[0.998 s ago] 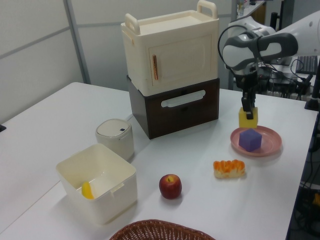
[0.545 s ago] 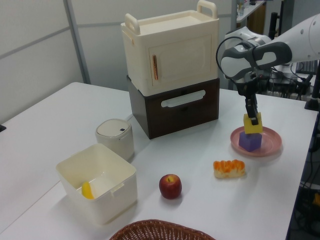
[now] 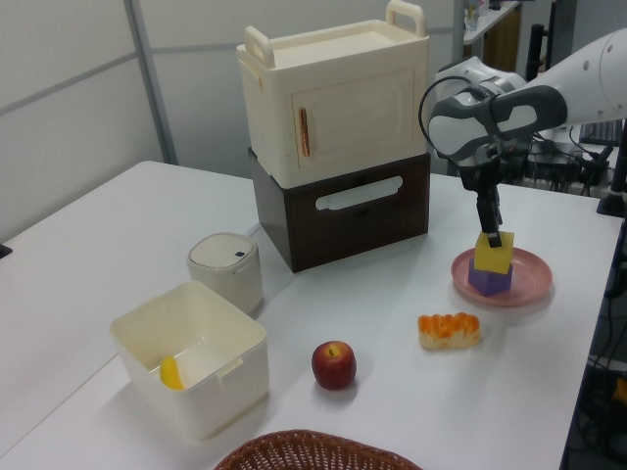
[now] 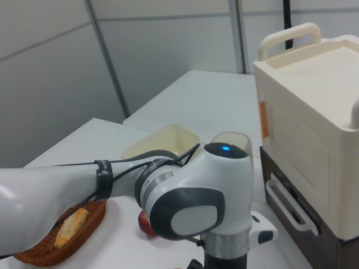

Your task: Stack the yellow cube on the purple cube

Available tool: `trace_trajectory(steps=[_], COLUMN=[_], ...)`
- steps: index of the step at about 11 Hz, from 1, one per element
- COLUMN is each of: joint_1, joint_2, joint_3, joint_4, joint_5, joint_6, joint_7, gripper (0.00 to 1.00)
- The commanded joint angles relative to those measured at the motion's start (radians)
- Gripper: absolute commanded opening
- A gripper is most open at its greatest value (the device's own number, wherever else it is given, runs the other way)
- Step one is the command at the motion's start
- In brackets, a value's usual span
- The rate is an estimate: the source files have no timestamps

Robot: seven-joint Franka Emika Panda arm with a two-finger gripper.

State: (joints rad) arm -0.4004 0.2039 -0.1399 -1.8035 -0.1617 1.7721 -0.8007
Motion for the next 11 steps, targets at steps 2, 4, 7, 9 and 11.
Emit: trace_trajectory(steps=[2, 4, 7, 9, 11], joint_1=[0.029, 0.055, 0.193, 0.293, 0.388], joint_2=[-0.009, -0.018, -0.020, -0.041, -0.047], joint_3=[0.029, 0.034, 0.039, 0.043, 0.043], joint_4=[0.137, 0.174, 0.251, 0.256, 0.280], joint_5=[-0.013, -0.003, 0.010, 0.010, 0.008], joint_6=[-0.159, -0.197, -0.259, -0.254, -0.240], joint_7=[-0.002, 0.044, 0.329, 0.527, 0.566], gripper=[1.00, 1.00, 1.00, 1.00, 1.00])
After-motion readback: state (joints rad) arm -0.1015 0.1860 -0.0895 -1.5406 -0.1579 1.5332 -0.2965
